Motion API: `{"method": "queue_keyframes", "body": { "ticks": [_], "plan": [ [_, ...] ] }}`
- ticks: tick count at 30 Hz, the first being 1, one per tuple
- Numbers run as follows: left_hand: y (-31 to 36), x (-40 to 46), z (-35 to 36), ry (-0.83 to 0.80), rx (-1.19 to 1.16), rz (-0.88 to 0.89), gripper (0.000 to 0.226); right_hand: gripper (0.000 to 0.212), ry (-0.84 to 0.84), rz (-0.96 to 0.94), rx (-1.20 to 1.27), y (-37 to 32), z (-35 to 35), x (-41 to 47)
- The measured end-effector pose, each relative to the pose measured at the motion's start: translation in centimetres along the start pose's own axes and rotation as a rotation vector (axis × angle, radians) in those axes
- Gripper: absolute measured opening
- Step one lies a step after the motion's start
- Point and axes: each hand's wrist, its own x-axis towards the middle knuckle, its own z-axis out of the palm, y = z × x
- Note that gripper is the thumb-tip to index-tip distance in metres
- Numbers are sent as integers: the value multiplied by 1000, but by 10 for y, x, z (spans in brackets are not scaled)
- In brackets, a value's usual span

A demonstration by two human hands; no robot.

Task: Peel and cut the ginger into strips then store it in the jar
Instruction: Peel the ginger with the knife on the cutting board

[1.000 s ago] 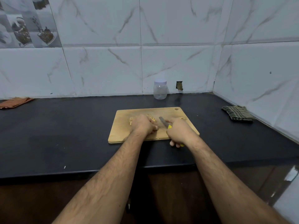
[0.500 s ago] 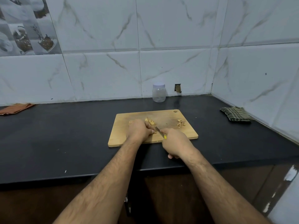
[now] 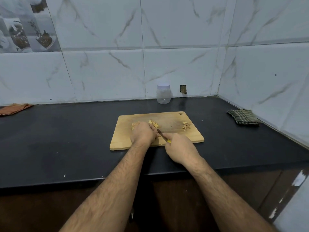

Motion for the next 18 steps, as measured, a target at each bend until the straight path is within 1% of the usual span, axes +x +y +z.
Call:
{"method": "queue_keyframes", "body": {
  "ticks": [5, 8, 9, 11, 18],
  "plan": [
    [1, 5, -2, -26, -6, -38, 22, 51, -20, -13, 5, 1, 0, 2],
    [2, 9, -1, -36, -9, -50, 8, 52, -29, -8, 15, 3, 0, 3],
    [1, 10, -1, -28, -6, -54, 9, 52, -35, -8, 11, 4, 0, 4],
    [1, 12, 0, -26, -6, -62, 16, 52, -48, -10, 6, 5, -3, 5],
    [1, 18, 2, -45, -18, -93, 19, 51, -87, -35, -17, 4, -8, 11]
  ]
}}
